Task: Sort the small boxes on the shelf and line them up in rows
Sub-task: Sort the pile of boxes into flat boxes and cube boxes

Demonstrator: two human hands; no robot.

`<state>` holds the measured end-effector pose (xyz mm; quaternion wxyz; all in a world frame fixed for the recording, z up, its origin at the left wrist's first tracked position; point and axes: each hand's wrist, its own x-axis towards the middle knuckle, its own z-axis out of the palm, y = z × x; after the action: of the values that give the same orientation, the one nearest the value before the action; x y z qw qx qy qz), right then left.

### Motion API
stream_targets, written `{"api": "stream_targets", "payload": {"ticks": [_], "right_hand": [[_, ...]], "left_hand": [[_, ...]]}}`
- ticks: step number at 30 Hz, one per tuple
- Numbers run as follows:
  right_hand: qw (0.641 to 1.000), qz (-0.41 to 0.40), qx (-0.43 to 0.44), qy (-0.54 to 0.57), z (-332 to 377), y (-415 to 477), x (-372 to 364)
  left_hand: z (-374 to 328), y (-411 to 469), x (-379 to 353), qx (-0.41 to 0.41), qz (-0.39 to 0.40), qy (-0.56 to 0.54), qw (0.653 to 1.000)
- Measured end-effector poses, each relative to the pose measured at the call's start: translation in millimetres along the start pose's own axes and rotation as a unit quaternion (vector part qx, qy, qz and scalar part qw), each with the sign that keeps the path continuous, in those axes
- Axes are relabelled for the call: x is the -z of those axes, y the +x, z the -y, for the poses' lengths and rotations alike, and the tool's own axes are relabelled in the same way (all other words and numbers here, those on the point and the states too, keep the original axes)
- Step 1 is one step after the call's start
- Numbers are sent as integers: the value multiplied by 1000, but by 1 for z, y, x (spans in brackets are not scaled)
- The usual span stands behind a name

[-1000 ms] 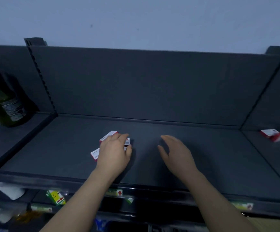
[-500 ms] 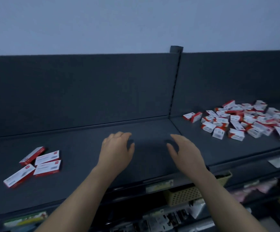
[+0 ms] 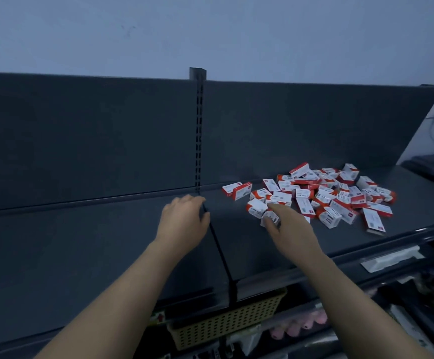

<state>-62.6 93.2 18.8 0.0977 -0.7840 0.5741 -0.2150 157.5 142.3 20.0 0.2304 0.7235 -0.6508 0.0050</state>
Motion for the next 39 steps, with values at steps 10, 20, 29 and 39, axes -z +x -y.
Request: {"api": "stream_targets", "payload": {"ticks": [10, 20, 29, 39], "right_hand": [[998, 46, -25, -19, -17, 76, -8], [995, 93, 37, -15, -16, 156, -42], [983, 166, 81, -19, -34, 198, -55], [991, 96, 84, 51, -90, 209, -17]], "left_hand": [[-4, 59, -41, 14, 42, 7, 999], [16, 105, -61, 10, 44, -6, 999], [10, 127, -81, 34, 51, -3, 998], [-31, 163, -123, 79, 109, -9, 991]]}}
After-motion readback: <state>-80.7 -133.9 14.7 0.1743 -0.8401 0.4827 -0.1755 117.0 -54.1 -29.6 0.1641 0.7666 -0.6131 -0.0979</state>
